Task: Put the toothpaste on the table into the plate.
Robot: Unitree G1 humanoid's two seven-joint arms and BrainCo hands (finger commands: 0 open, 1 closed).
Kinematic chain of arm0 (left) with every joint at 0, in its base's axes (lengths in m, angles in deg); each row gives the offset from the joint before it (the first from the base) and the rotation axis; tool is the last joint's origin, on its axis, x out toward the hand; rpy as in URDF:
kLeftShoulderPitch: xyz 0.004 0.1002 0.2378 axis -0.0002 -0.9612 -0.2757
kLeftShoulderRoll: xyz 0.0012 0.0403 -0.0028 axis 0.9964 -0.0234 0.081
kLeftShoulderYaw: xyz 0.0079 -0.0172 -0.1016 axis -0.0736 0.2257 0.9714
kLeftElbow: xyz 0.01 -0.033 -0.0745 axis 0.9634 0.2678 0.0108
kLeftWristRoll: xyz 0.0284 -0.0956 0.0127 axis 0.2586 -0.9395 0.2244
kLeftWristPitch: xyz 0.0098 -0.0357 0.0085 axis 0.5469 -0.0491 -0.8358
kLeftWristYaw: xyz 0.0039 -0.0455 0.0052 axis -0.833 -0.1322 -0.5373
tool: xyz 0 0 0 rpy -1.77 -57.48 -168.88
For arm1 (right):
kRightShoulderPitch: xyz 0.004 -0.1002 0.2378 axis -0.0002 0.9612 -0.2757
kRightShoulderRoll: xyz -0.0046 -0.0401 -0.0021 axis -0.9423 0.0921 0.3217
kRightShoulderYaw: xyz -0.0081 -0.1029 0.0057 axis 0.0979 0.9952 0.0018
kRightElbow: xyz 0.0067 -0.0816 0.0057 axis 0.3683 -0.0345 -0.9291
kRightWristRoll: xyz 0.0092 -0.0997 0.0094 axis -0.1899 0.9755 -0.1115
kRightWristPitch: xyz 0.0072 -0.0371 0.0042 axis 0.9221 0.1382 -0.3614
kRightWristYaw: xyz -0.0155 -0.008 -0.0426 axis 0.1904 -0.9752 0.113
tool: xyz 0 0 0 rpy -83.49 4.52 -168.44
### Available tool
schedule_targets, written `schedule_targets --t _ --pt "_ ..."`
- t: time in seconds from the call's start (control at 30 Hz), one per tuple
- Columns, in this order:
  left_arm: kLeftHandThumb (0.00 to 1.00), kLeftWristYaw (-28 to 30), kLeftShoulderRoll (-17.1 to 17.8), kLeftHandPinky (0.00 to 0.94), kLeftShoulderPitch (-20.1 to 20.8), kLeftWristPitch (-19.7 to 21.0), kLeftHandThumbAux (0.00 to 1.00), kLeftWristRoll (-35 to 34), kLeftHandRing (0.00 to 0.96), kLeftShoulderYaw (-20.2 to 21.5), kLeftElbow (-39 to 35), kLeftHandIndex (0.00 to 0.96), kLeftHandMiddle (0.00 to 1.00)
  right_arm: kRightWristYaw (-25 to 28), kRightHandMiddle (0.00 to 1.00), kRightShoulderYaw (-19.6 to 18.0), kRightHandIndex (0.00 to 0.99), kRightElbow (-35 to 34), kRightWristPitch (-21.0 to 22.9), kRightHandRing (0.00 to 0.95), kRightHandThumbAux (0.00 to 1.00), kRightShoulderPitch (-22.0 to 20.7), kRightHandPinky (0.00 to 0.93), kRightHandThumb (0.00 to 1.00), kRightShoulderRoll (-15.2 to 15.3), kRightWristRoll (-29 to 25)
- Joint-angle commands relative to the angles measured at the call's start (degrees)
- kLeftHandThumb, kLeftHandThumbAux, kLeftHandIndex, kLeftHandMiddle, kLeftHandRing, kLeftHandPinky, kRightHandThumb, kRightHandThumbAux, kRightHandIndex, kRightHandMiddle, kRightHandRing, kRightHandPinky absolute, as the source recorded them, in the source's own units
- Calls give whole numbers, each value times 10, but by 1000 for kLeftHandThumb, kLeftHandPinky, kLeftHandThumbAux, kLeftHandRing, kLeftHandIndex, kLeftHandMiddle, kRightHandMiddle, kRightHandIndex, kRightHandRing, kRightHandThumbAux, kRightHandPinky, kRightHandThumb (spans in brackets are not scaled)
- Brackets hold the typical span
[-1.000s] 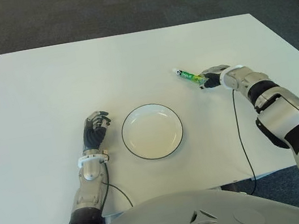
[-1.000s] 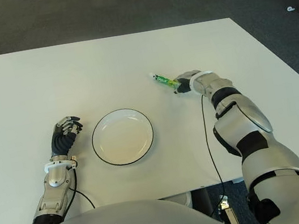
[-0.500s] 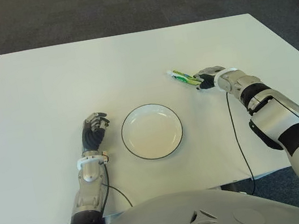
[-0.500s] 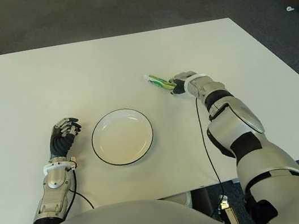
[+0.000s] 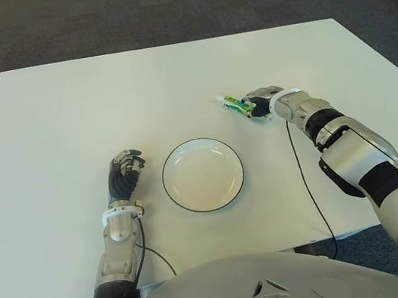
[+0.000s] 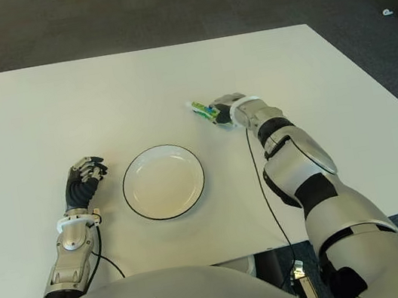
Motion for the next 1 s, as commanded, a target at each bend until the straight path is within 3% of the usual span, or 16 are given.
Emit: schedule_targets --t 0.03,0.33,0.67,1.0 --pt "701 6 -4 513 -15 15 718 -3 543 0 6 428 539 -5 0 4 0 4 9 0 310 -5 0 607 -17 1" --pt "702 3 -8 518 -21 20 718 -3 553 1 -9 428 550 -21 0 0 0 1 26 0 379 4 0 572 -35 -6" --pt "703 4 -10 515 -25 29 718 -7 553 7 -18 428 548 -116 0 8 27 16 76 0 548 50 0 506 -54 5" --pt "704 -1 -7 506 -26 26 718 1 546 9 -16 428 542 -149 0 22 43 21 86 0 655 55 0 448 -58 18"
